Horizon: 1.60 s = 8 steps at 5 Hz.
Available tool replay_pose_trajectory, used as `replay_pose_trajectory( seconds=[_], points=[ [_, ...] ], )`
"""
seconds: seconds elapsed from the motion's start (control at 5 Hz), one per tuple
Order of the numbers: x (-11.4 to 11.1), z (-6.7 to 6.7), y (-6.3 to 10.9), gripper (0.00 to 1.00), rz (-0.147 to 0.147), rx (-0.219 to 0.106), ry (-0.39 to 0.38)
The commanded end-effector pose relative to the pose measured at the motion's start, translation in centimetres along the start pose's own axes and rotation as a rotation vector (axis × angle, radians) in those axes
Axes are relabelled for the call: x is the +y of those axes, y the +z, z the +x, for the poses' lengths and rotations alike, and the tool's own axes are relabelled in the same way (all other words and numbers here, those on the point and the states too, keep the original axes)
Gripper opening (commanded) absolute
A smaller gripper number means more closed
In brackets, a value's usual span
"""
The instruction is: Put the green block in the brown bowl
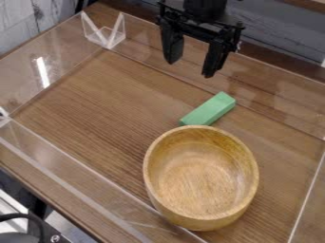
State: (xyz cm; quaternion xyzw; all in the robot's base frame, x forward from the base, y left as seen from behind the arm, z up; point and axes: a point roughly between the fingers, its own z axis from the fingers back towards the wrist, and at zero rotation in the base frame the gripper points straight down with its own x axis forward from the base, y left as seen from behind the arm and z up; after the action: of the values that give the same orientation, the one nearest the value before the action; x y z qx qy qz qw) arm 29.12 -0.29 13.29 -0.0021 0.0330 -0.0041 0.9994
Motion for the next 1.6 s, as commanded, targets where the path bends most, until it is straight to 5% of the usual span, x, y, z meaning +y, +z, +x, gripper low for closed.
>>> replay_pose_trajectory(
  seconds=[0.0,1.4],
  points=[
    [-0.3,0.5,-0.7,1.0,-0.002,-0.006,-0.046],
    [-1.9,3.8,-5.6,1.0,-0.014,-0.12,-0.199]
  ],
)
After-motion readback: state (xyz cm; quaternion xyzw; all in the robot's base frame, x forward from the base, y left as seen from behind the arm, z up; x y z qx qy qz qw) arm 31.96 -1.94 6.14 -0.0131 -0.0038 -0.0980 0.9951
